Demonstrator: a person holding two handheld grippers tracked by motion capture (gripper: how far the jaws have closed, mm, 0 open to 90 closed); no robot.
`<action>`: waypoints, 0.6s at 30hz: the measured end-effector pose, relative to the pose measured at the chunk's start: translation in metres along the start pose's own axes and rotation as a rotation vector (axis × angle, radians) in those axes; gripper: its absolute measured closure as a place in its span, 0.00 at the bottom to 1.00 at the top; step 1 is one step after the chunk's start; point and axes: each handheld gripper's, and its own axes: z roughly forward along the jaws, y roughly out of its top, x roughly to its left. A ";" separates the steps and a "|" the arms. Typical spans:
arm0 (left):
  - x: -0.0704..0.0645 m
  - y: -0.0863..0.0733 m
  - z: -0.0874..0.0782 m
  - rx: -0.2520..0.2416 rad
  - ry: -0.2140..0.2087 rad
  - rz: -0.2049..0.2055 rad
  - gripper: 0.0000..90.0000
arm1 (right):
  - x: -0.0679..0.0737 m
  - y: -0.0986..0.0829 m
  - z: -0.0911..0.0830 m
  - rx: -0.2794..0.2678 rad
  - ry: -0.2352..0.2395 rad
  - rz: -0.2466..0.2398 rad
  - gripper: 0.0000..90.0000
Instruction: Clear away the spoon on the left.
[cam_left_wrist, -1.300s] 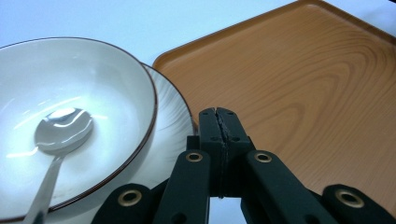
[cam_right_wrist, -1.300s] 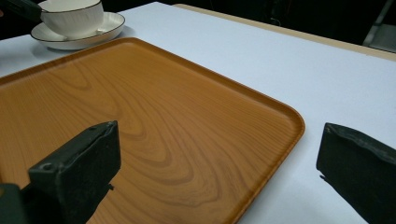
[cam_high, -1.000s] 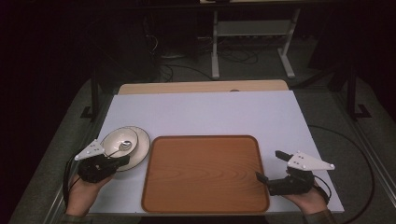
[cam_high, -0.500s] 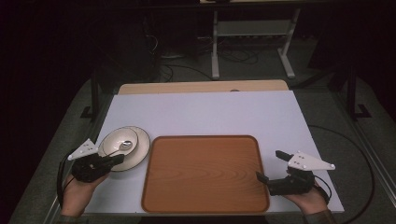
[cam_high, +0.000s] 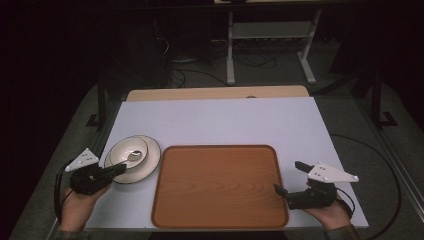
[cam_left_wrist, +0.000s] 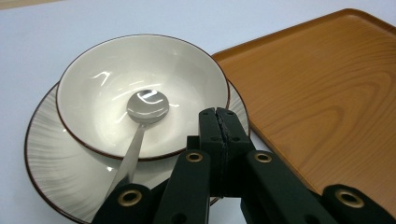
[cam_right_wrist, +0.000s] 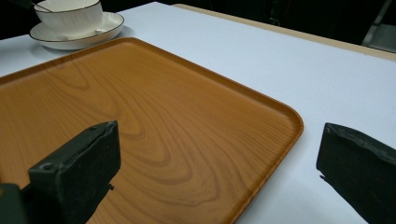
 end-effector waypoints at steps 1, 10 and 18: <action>0.000 0.000 0.000 0.001 0.002 -0.001 1.00 | 0.000 0.000 0.000 0.001 0.001 0.000 0.00; 0.003 0.000 -0.003 0.000 0.022 -0.005 0.99 | 0.000 0.000 0.000 -0.002 0.002 0.001 0.00; 0.009 -0.002 -0.006 -0.002 0.062 -0.014 0.99 | 0.000 0.001 0.000 -0.003 -0.001 -0.001 0.00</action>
